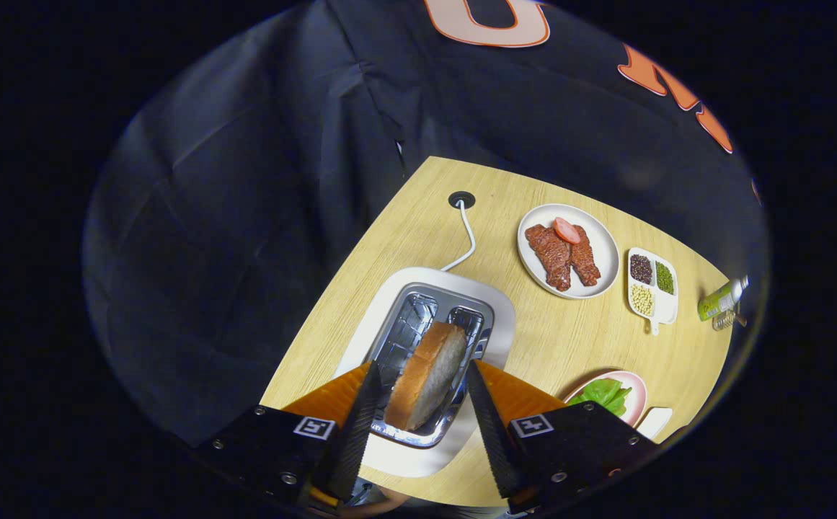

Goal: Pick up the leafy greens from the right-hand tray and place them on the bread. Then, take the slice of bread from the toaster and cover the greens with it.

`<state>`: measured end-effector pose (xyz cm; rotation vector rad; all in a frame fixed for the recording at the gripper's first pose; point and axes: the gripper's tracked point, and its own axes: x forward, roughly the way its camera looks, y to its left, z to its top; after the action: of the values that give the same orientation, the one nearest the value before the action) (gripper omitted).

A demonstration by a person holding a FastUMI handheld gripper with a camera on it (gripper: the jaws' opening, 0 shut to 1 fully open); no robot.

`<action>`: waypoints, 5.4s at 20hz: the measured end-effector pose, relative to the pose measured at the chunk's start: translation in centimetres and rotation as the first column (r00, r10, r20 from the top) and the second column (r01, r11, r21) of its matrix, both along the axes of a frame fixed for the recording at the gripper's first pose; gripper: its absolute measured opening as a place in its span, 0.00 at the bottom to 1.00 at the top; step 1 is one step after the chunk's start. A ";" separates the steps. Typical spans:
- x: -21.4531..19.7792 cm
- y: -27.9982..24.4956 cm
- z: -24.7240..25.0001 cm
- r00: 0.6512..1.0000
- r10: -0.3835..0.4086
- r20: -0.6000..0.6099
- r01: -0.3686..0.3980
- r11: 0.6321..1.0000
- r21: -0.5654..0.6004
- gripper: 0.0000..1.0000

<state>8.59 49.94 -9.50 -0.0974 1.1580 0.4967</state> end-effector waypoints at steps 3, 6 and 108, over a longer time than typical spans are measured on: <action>0.2 -0.2 -0.5 0.999 -0.036 -0.013 0.035 0.999 -0.007 0.50; 0.1 -0.3 -0.4 0.998 -0.054 -0.021 0.055 0.998 0.019 0.23; -6.9 -43.0 11.7 0.269 -0.428 0.863 0.297 0.889 0.349 0.95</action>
<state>1.71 6.98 2.18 0.0093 -0.0503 0.0131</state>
